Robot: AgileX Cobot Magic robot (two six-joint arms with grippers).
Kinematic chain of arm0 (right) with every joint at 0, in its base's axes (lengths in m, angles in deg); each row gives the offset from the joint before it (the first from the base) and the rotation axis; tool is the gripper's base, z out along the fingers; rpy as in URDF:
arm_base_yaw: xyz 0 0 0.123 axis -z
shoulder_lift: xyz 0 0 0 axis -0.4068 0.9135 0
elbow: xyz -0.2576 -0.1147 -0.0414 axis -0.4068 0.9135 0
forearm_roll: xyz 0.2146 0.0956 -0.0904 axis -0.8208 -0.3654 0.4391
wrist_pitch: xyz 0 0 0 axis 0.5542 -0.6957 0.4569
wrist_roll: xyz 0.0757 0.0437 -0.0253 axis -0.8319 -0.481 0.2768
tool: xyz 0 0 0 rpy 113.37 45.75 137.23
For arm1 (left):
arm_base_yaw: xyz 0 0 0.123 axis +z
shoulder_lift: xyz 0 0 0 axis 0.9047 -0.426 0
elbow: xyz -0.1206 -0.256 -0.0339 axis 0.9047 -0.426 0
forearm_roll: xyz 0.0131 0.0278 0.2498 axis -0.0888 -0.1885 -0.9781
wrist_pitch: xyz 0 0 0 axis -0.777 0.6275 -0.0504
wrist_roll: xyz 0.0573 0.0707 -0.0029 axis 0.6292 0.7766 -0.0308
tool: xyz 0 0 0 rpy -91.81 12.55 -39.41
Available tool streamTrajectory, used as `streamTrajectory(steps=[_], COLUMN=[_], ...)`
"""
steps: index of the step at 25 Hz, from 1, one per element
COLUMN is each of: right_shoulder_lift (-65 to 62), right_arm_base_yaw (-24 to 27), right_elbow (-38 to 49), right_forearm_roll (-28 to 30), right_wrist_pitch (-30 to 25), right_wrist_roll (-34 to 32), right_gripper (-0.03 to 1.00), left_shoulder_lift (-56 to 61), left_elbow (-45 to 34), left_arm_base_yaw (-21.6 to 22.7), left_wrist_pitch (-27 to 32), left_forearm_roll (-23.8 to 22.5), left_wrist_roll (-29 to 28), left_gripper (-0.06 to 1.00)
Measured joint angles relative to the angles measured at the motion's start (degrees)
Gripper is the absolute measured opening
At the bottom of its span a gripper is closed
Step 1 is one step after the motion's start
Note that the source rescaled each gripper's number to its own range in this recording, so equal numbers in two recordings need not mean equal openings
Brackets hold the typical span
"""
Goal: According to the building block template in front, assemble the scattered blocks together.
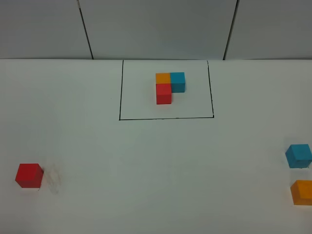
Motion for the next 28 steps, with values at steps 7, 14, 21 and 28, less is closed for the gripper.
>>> streamTrajectory(steps=[7, 14, 21, 28], right_shoulder_lift=[0.0, 0.0, 0.0, 0.0], right_arm_base_yaw=[0.0, 0.0, 0.0, 0.0], right_elbow=[0.0, 0.0, 0.0, 0.0], right_forearm_roll=[0.1, 0.1, 0.1, 0.1], right_wrist_pitch=[0.0, 0.0, 0.0, 0.0], right_wrist_roll=[0.0, 0.0, 0.0, 0.0], right_gripper=[0.0, 0.0, 0.0, 0.0], left_shoulder_lift=[-14.4, -24.6, -36.1, -50.4], left_elbow=[7.7, 8.3, 8.3, 8.3], left_arm_base_yaw=[0.0, 0.0, 0.0, 0.0], left_wrist_pitch=[0.7, 2.2, 1.1, -3.9], left_forearm_roll=[-3.2, -5.7, -6.1, -5.8], left_wrist_roll=[-0.5, -3.4, -5.7, -8.3], left_gripper=[0.84, 0.84, 0.84, 0.84])
